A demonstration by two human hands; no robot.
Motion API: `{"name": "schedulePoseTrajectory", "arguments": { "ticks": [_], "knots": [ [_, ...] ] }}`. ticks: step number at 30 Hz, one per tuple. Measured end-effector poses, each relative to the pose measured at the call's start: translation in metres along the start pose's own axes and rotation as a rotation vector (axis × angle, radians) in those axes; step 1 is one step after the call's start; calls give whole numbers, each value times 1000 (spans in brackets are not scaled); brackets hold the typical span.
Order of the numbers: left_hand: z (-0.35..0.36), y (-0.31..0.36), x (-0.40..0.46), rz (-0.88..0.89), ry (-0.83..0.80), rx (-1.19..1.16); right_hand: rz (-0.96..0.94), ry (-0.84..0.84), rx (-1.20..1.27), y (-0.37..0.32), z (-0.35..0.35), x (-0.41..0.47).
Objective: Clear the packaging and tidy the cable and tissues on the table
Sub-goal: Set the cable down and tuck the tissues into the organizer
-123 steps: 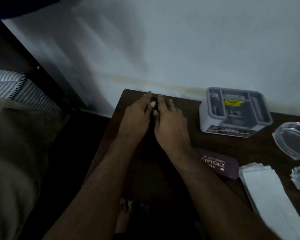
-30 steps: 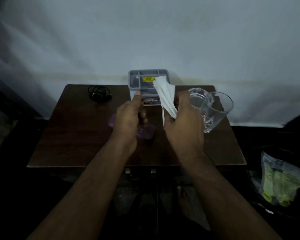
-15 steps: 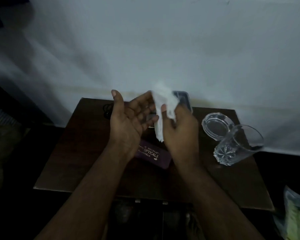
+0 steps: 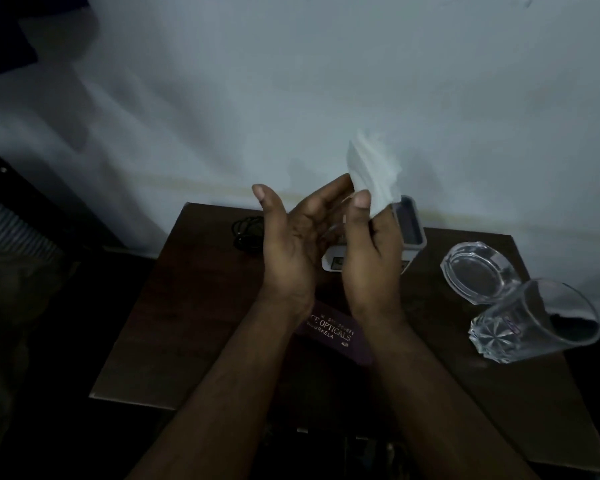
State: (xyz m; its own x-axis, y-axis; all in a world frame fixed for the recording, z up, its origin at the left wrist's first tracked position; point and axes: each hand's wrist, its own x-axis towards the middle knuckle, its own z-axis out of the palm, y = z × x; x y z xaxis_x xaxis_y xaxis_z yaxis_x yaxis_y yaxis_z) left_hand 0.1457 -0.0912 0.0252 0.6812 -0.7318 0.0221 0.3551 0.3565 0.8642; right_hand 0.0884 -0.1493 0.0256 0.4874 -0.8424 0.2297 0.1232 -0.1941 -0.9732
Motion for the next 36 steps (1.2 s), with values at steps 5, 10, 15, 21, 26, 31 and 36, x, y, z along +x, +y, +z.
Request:
{"name": "schedulePoseTrajectory", "arguments": {
  "ticks": [5, 10, 15, 21, 26, 31, 36],
  "knots": [
    [-7, 3, 11, 56, 71, 100, 15, -21, -43, 9, 3, 9],
    [-4, -2, 14, 39, 139, 189, -80, -17, -213, 10, 10, 13],
    [-2, -8, 18, 22, 216, 208, -127, -67, -434, 10, 12, 12],
    [2, -12, 19, 113, 317, 282, -77, -121, -600, 26, 7, 14],
    [-2, -13, 19, 93, 302, 237, -52, -149, -708, 27, 5, 13],
    [-5, -9, 19, 92, 360, 215, -171, -153, -859, 16, 8, 8],
    [-8, -8, 19, 83, 391, 258, -272, -27, -978, 6, 9, 3]
  ]
}}
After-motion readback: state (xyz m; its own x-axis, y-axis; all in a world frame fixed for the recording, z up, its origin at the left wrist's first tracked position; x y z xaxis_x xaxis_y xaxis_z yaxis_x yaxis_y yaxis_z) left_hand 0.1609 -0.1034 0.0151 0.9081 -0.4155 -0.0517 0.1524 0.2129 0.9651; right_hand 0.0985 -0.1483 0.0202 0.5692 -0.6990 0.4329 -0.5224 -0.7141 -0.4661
